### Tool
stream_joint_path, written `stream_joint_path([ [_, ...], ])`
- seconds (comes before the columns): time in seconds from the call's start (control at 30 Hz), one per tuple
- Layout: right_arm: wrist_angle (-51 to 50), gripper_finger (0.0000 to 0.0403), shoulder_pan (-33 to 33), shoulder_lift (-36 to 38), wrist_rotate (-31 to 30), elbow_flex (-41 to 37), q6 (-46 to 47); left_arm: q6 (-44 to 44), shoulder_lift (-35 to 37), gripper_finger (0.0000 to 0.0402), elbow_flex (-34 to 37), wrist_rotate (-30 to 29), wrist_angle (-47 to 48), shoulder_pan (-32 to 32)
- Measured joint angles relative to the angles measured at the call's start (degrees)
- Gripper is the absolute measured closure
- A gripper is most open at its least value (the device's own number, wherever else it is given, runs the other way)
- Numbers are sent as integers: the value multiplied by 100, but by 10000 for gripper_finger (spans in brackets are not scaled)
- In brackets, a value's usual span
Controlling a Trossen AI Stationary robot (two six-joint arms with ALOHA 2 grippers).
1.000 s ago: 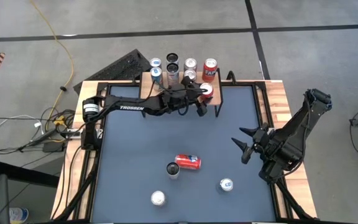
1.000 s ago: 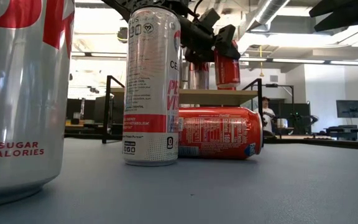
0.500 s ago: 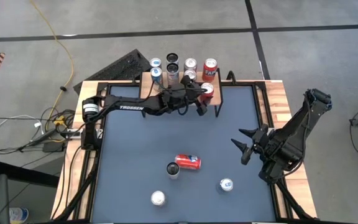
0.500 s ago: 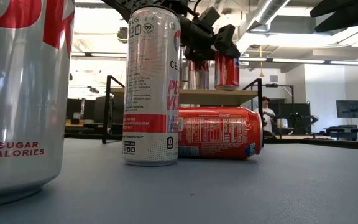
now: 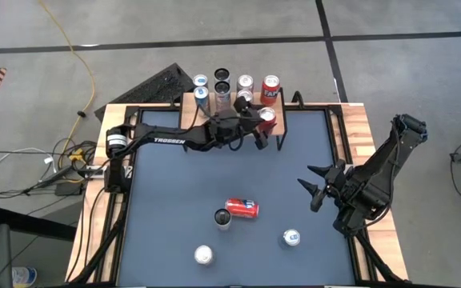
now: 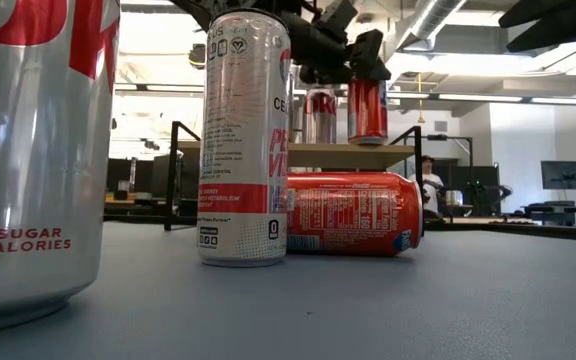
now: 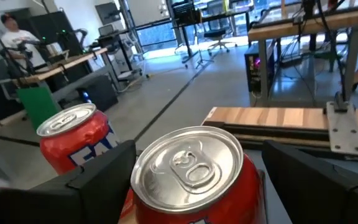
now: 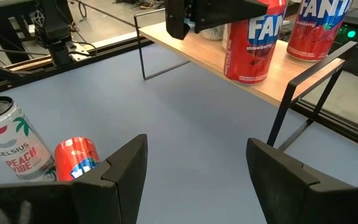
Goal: Place canned beverage on shelf
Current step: Put the top left orange soda can on the shelf aligned with the other orange soda can
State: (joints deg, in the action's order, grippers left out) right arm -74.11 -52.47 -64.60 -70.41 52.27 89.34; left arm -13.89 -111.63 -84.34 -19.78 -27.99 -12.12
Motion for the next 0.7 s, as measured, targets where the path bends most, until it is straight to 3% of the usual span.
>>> stream_joint_path([
  [0.53, 85, 149, 0, -2, 332, 2, 13, -915, -2, 66, -819, -244, 59, 62],
  [0.7, 232, 149, 0, -2, 332, 2, -264, -1131, 156, 66, -1127, -201, 596, 289],
])
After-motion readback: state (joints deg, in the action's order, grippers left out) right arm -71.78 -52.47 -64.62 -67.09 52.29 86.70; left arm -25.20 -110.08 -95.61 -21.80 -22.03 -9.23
